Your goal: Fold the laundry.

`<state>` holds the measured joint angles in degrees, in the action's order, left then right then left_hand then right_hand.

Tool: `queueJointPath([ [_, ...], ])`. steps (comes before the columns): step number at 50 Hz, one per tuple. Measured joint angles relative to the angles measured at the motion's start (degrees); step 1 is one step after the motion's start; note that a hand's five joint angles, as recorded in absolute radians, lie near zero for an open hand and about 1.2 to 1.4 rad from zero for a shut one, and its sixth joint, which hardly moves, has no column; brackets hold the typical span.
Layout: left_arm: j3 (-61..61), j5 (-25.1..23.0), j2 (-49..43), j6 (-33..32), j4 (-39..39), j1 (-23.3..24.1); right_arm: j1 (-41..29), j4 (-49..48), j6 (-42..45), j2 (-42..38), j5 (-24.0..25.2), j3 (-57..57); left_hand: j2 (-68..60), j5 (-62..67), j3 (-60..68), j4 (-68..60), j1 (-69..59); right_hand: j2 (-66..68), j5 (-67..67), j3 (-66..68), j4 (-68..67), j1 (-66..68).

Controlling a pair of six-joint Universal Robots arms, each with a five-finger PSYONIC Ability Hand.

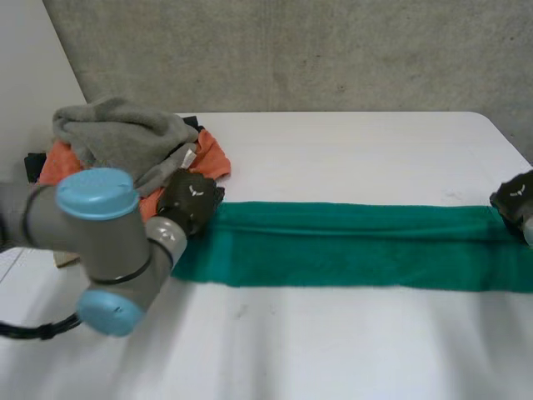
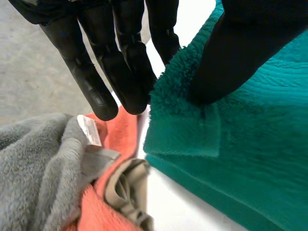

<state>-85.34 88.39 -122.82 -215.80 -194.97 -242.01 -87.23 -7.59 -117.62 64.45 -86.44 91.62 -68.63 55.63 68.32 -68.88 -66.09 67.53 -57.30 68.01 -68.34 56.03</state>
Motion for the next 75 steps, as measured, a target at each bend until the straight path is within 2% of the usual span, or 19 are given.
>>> queueJointPath([
  [4, 7.87, 1.9, -6.73, -0.26, -0.85, 0.67, -1.3, -4.37, -0.13, -5.19, -0.41, -4.28, 0.0, 0.0, 0.0, 0.0, 0.0, 0.0, 0.0, 0.0, 0.0, 0.0],
  [6, 11.42, 2.31, -9.66, -0.34, -0.92, 0.88, -2.2, -5.72, -0.17, -8.12, -0.57, -6.88, 3.61, -1.43, -2.73, 3.0, 1.91, -10.52, 9.92, -10.56, 10.69, -9.12],
  [7, 11.42, 2.31, -9.66, -0.34, -0.92, 0.88, -2.2, -5.72, -0.17, -8.12, -0.57, -6.88, 3.61, -1.43, -2.73, 3.0, 1.91, -10.52, 9.92, -10.56, 10.69, -9.12],
  [8, 13.34, 2.39, -11.12, -0.37, -1.02, 1.01, -2.37, -5.91, -0.19, -8.68, -0.63, -7.39, 20.09, -16.21, -19.63, 19.2, 19.03, -26.14, 23.18, -24.67, 24.77, -21.78],
  [9, 14.85, 2.41, -12.22, -0.38, -1.17, 1.12, -3.13, -6.99, -0.63, -11.53, -0.86, -10.12, 24.12, -20.27, -23.59, 23.42, 23.62, -36.68, 34.24, -36.53, 35.76, -30.12],
  [11, 14.85, 2.41, -12.22, -0.38, -1.17, 1.12, -3.13, -6.99, -0.63, -11.53, -0.86, -10.12, 24.12, -20.27, -23.59, 23.42, 23.62, -36.68, 34.24, -36.53, 35.76, -30.12],
  [12, 16.47, 2.45, -13.21, -0.34, -1.63, 1.23, -3.36, -7.59, -1.08, -12.55, -1.07, -11.21, 24.12, -20.27, -23.59, 23.42, 23.62, -45.49, 44.0, -45.38, 45.57, -37.74],
  [13, 17.63, 2.49, -13.76, -0.25, -2.21, 1.32, -3.66, -8.9, -2.33, -14.12, -1.55, -13.05, 51.48, -48.53, -50.4, 51.7, 50.84, -53.96, 52.63, -54.47, 54.25, -44.08],
  [14, 18.51, 2.56, -14.07, -0.14, -2.86, 1.39, -3.78, -10.13, -3.86, -15.08, -1.99, -14.35, 53.72, -51.22, -53.17, 54.11, 51.96, -54.86, 53.52, -55.64, 54.67, -44.48],
  [24, 15.44, 2.19, -11.19, 0.24, -4.32, 2.49, -3.44, -11.86, -13.58, -13.67, -2.76, -15.73, 55.56, -52.47, -54.2, 55.7, 51.98, -54.86, 53.68, -55.68, 54.67, -44.48],
  [32, 9.24, 0.76, -8.64, -0.1, -4.25, 4.08, -3.1, -1.7, -15.66, -9.68, 3.02, -13.47, 55.56, -52.45, -54.2, 55.7, 51.98, -54.86, 53.68, -55.68, 54.67, -44.48],
  [40, 14.13, 0.42, -13.02, -0.23, -5.32, 3.69, -3.07, 0.69, -16.02, -13.86, 7.72, -15.91, 55.56, -52.44, -54.2, 55.7, 51.98, -54.86, 53.68, -55.68, 54.67, -44.48],
  [45, 21.59, 0.0, -18.52, -0.17, -5.93, 2.75, -3.28, -2.41, -17.46, -18.02, 8.19, -19.48, 55.41, -52.29, -54.19, 55.57, 51.97, -54.86, 53.68, -55.68, 54.67, -44.48],
  [52, 35.67, -0.99, -25.91, 0.06, -6.69, 0.19, -3.74, -15.35, -24.76, -23.4, 6.92, -25.63, 55.4, -52.26, -54.09, 55.57, 51.81, -54.86, 53.68, -55.68, 54.67, -44.48],
  [60, 37.39, 0.01, -23.83, 0.36, -6.54, -0.44, -3.83, -20.39, -28.92, -20.74, 4.08, -25.09, 55.4, -52.26, -54.12, 55.57, 51.89, -54.86, 53.68, -55.68, 54.67, -44.48],
  [65, 29.53, 0.29, -17.55, 0.43, -6.6, -0.2, -3.37, -14.87, -29.68, -14.29, 3.63, -20.82, 55.41, -52.28, -54.19, 55.58, 51.98, -54.86, 53.68, -55.68, 54.67, -44.48],
  [72, 12.25, 0.17, -6.85, 0.99, -6.4, -0.02, 0.79, 3.81, -27.69, -4.46, 7.15, -12.69, 55.53, -52.44, -54.2, 55.69, 51.98, -54.21, 53.07, -54.31, 54.41, -44.21],
  [75, 7.49, -0.01, -3.84, 1.63, -6.46, -0.01, 2.35, 6.71, -26.83, -3.36, 7.99, -11.19, 55.53, -52.44, -54.2, 55.69, 51.98, -53.23, 52.02, -53.23, 53.83, -43.67],
])
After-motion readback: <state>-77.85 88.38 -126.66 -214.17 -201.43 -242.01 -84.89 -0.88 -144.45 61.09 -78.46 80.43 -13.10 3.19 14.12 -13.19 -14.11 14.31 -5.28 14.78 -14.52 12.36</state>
